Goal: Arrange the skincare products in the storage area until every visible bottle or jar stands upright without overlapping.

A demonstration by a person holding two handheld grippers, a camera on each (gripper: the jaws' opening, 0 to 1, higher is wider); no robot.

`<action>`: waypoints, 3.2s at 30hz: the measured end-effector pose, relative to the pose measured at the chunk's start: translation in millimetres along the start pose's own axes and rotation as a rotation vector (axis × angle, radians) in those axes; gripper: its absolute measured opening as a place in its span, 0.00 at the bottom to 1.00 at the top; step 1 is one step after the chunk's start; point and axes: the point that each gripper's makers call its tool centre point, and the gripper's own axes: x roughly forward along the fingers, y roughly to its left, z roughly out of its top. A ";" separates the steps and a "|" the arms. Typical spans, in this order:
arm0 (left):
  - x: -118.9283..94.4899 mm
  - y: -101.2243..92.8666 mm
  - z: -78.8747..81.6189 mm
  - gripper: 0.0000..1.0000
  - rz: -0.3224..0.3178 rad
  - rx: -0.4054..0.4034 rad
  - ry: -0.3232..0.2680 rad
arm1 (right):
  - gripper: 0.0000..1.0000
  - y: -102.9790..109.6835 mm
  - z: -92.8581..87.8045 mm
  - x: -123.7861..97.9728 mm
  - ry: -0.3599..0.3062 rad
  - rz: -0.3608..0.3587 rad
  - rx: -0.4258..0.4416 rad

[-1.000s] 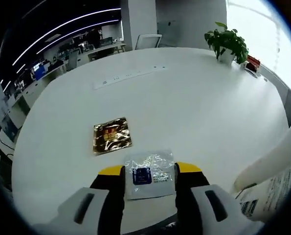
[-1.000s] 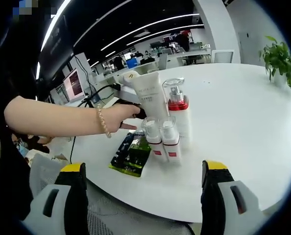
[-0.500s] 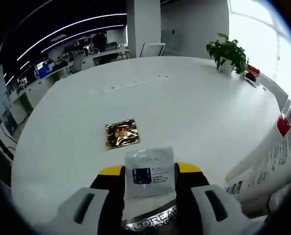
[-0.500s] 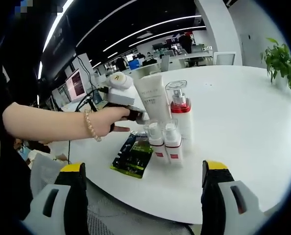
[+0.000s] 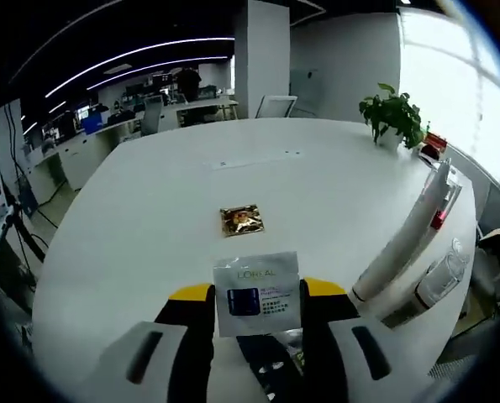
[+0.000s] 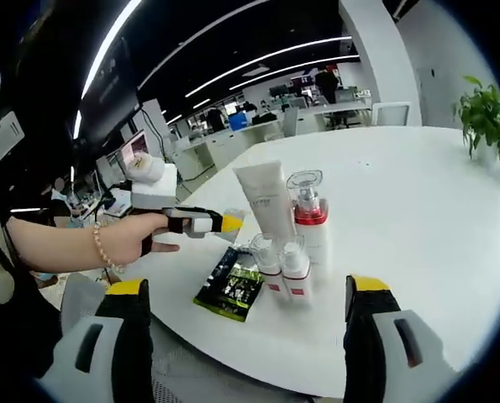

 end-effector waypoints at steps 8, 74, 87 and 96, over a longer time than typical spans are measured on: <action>-41.6 7.9 -13.5 0.37 0.005 -0.014 -0.022 | 0.89 43.9 4.6 12.9 0.011 0.113 -0.061; -156.0 25.5 -18.2 0.38 -0.002 0.031 -0.143 | 0.28 167.3 41.8 111.3 0.056 0.460 -0.076; -153.2 20.7 -17.0 0.38 -0.014 0.081 -0.140 | 0.06 174.5 32.3 118.9 0.112 0.486 -0.109; -152.8 17.2 -17.9 0.37 -0.034 0.102 -0.134 | 0.01 166.9 29.3 118.2 0.129 0.470 -0.106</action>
